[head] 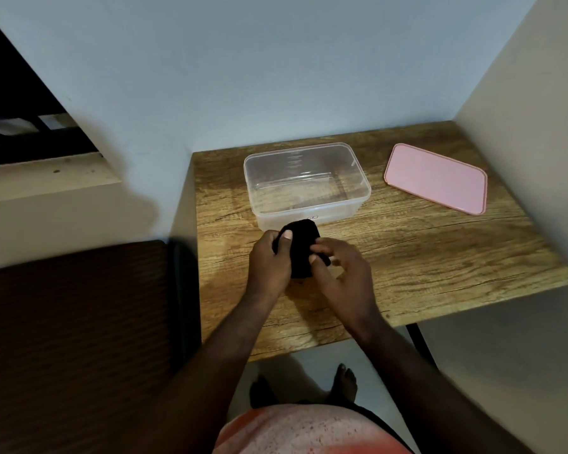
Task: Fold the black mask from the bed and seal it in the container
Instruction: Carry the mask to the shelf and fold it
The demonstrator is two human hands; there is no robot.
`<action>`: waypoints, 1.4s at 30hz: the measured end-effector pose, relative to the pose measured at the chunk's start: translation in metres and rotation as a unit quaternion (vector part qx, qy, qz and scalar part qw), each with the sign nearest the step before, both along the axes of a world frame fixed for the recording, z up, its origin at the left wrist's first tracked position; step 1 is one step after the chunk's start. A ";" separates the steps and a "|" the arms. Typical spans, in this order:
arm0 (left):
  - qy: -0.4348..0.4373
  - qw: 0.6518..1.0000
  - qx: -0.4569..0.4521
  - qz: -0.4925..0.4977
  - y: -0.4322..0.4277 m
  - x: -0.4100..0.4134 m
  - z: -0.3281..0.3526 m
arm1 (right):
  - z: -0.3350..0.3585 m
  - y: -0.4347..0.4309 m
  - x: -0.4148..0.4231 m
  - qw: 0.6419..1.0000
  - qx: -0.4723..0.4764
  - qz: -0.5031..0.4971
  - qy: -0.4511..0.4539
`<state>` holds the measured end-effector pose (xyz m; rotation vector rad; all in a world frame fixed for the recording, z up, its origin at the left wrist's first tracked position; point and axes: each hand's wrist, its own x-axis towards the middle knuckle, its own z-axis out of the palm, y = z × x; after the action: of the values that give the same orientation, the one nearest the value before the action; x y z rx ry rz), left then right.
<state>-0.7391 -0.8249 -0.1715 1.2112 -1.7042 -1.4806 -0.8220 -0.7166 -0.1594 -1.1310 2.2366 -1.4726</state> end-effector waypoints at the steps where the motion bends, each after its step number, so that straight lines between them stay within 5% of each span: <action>1: 0.003 1.000 0.004 -0.010 -0.002 0.001 0.002 | 0.004 -0.002 -0.005 0.996 -0.002 -0.054 -0.066; 4: 0.041 0.996 0.057 -0.056 -0.004 0.003 0.010 | 0.015 -0.010 -0.028 0.921 0.047 -0.022 -0.386; 7: 0.080 0.989 0.099 -0.074 -0.002 0.005 0.014 | 0.019 -0.013 -0.036 0.864 0.039 0.060 -0.499; 14: 0.130 0.990 0.059 -0.002 0.000 0.009 0.016 | 0.013 -0.024 -0.024 0.896 -0.046 -0.064 -0.438; 23: 0.154 0.964 0.204 -0.073 -0.007 0.014 0.021 | 0.020 -0.017 -0.024 0.936 -0.101 -0.027 -0.337; 30: 0.145 0.961 0.203 -0.116 -0.008 0.016 0.018 | 0.020 -0.017 -0.028 0.892 -0.051 0.007 -0.450; 35: 0.170 0.959 0.201 -0.107 -0.006 0.017 0.013 | 0.021 -0.017 -0.029 0.901 -0.066 0.031 -0.428; 39: 0.185 0.955 0.197 -0.125 -0.010 0.018 0.015 | 0.018 -0.013 -0.034 0.846 -0.118 0.028 -0.519; 42: 0.185 0.955 0.184 -0.141 -0.011 0.019 0.013 | 0.016 -0.014 -0.025 0.830 -0.068 0.001 -0.554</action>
<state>-0.7203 -0.8362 -0.1584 0.8067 -1.4236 -2.1205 -0.8474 -0.7308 -0.1437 -0.1227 1.2967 -1.6561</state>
